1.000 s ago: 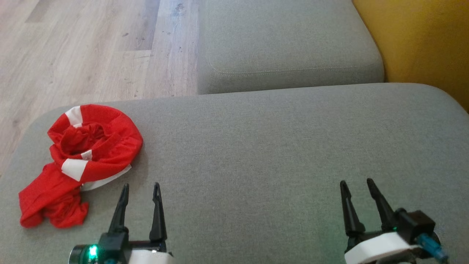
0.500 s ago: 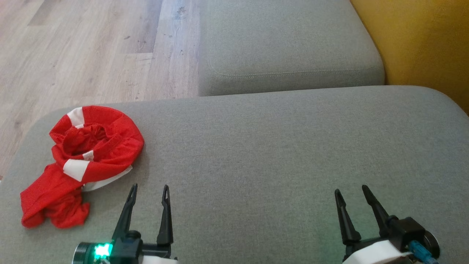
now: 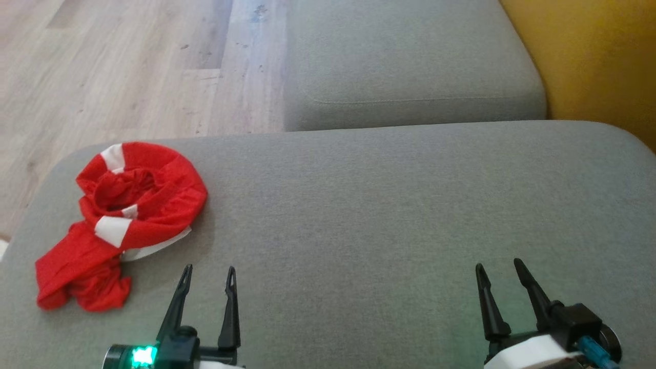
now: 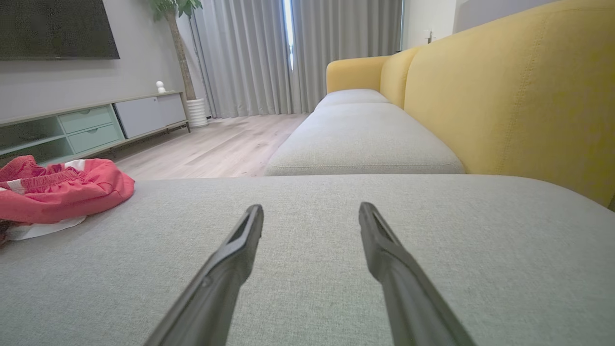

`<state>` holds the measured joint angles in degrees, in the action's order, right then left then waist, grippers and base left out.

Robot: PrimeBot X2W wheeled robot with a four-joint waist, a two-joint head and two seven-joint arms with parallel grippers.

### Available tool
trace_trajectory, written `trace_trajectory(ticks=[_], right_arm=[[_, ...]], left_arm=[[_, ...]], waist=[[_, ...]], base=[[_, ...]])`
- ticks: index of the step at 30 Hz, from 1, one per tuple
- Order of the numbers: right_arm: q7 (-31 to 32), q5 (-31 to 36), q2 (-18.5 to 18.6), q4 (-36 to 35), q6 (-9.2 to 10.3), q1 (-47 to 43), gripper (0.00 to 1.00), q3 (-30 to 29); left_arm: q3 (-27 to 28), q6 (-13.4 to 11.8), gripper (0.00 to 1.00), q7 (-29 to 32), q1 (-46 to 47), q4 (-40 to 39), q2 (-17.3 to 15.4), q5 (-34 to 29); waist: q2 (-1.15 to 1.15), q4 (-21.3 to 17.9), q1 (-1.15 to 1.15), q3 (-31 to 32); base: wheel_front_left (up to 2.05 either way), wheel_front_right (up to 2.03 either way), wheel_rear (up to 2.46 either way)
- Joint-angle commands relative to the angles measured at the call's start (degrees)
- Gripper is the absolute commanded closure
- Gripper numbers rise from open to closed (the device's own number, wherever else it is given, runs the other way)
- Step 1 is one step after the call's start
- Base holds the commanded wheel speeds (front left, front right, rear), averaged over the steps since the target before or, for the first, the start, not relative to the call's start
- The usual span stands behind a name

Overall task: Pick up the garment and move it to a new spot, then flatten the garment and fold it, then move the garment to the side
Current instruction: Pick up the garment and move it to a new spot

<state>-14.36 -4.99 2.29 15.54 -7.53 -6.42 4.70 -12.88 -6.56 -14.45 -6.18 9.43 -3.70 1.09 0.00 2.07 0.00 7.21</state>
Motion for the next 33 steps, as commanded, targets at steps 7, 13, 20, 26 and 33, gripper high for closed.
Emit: trace_trajectory(ticks=[7, 13, 20, 26, 33], right_arm=[[-0.6, -1.2, 0.6, -2.2, 0.04, 1.9, 0.0, 0.9], [-0.6, -2.0, 0.6, -2.4, 0.04, 2.6, 0.0, 1.6], [-0.6, -2.2, 0.6, -2.3, 0.04, 2.8, 0.0, 2.1], [-0.6, -2.4, 0.6, -2.1, 0.04, 3.2, 0.0, 1.7], [-0.6, -1.7, 0.6, -2.3, 0.04, 3.2, 0.0, 1.1]], left_arm=[[2.8, -0.6, 0.0, -0.5, 2.7, -0.2, -1.0, -0.3], [4.1, -1.2, 0.0, -0.5, 2.4, -0.3, -1.6, -0.1], [5.7, -1.8, 0.0, -0.5, 2.0, -0.5, -2.1, 0.2], [7.1, -2.8, 0.0, -0.5, 2.1, -1.3, -2.4, -0.1], [7.9, -3.4, 0.0, -0.5, 5.5, -4.8, -4.1, -1.3]], waist=[[0.0, 7.8, 0.0, -0.6], [0.0, 14.4, 0.0, -1.5], [0.0, 19.9, 0.0, -1.9], [0.0, 22.0, 0.0, -2.5], [0.0, 22.4, 0.0, -4.8]], base=[[0.0, 0.0, 0.0], [0.0, 0.0, 0.0], [0.0, 0.0, 0.0], [0.0, 0.0, 0.0], [0.0, 0.0, 0.0]])
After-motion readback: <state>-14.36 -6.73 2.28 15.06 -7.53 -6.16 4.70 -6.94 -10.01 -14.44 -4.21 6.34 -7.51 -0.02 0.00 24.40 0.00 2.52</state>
